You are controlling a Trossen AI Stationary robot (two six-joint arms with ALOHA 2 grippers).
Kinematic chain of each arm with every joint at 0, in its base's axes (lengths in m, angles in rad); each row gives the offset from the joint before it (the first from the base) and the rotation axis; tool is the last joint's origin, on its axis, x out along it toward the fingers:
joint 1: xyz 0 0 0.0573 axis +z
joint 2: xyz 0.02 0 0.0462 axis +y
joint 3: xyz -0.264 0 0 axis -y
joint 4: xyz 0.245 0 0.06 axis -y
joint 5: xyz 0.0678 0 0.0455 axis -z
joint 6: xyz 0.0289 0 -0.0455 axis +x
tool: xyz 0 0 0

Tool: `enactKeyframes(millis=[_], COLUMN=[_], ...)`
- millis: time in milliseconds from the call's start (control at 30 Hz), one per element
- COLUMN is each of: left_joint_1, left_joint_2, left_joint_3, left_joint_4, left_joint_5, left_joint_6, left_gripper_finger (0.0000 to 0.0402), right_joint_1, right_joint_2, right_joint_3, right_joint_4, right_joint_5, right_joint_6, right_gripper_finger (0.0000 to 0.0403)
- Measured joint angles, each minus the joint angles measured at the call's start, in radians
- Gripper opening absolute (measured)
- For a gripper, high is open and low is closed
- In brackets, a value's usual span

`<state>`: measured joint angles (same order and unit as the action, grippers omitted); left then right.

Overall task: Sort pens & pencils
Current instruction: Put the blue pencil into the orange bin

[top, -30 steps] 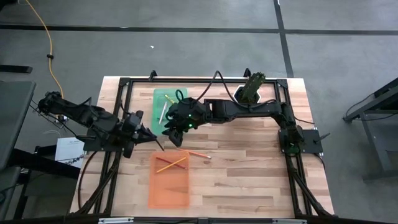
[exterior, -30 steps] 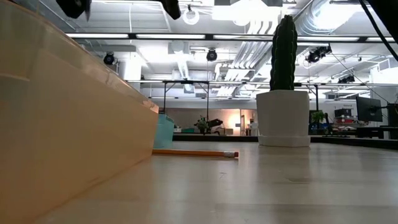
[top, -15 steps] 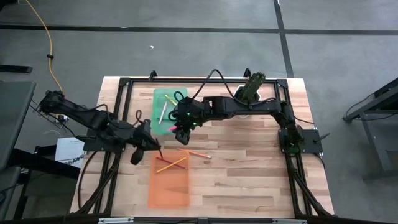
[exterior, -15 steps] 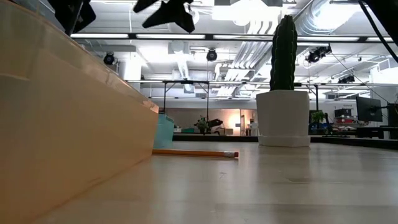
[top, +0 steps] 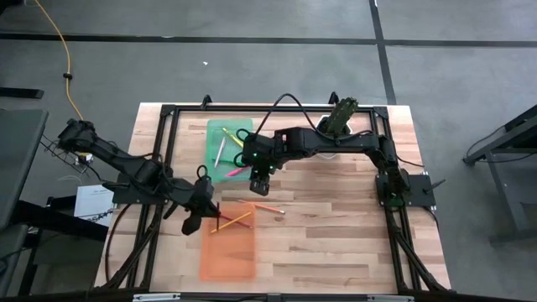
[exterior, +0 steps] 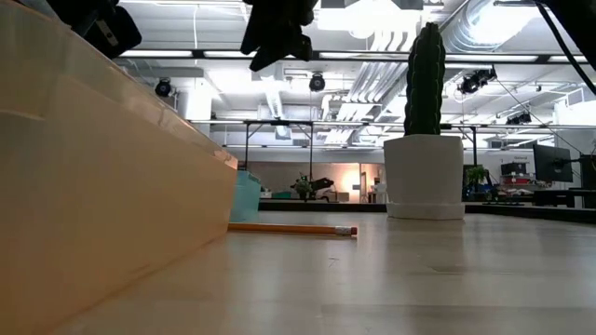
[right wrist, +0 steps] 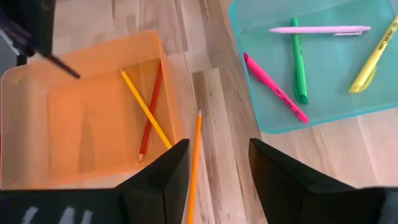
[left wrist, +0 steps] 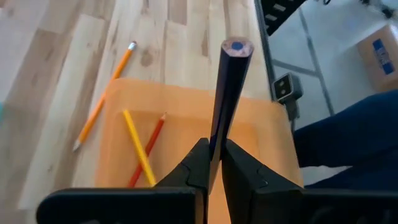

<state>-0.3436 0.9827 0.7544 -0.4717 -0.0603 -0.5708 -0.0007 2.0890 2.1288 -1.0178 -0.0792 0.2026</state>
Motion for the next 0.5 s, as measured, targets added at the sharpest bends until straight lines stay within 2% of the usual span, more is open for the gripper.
enactKeyframes(millis=[200, 500], left_joint_1=[-0.024, -0.096], left_joint_2=[0.065, 0.135], left_joint_3=[0.000, 0.000], left_joint_4=[0.079, 0.076], left_joint_5=[-0.004, -0.012], left_joint_6=[-0.067, -0.200], left_gripper_finger=[0.0017, 0.0017], right_joint_1=[0.000, 0.000], right_joint_2=[0.000, 0.000], right_joint_3=[0.000, 0.000], right_joint_4=[-0.012, -0.056], right_joint_5=[-0.003, -0.006], right_joint_6=[-0.032, -0.087], right_gripper_finger=[0.0156, 0.0156])
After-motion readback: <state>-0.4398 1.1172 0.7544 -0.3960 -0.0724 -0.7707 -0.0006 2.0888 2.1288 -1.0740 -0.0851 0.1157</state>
